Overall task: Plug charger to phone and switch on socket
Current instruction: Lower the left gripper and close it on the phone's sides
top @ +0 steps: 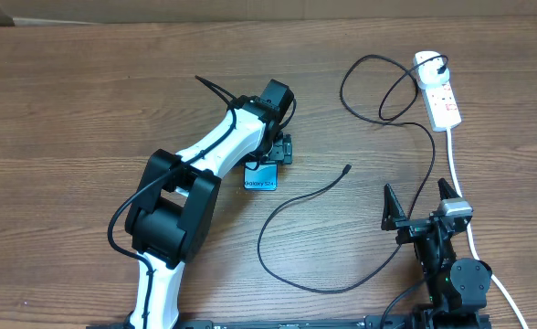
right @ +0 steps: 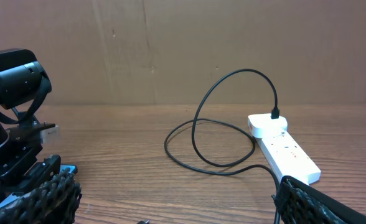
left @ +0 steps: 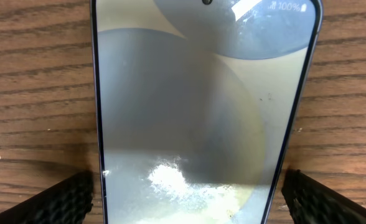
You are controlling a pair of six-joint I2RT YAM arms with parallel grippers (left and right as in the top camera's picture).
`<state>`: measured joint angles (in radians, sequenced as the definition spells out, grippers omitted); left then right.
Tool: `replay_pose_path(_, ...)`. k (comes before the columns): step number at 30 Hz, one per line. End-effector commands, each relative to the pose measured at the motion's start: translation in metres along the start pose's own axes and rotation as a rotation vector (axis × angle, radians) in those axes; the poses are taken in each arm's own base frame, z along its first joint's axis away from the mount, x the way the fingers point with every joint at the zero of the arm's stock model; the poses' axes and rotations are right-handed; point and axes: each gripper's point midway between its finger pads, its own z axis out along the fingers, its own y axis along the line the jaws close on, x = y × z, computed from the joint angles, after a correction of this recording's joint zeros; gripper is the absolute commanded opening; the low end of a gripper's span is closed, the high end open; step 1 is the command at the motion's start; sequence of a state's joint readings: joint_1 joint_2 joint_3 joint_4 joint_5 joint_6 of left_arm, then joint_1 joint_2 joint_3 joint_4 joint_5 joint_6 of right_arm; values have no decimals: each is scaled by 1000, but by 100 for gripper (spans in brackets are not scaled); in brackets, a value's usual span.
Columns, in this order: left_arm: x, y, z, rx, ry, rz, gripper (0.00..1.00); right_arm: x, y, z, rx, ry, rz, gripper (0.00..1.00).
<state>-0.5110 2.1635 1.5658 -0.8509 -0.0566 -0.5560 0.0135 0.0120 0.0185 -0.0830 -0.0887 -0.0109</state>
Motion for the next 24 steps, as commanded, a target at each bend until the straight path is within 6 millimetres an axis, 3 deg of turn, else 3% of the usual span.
replay_pose_path(1, 18, 2, 16, -11, 61, -10, 95, 2, -3, 0, 13, -3, 4, 100)
replay_pose_path(24, 21, 1, 16, -13, 67, -4, 84, 2, -3, 0, 12, -3, 3, 100)
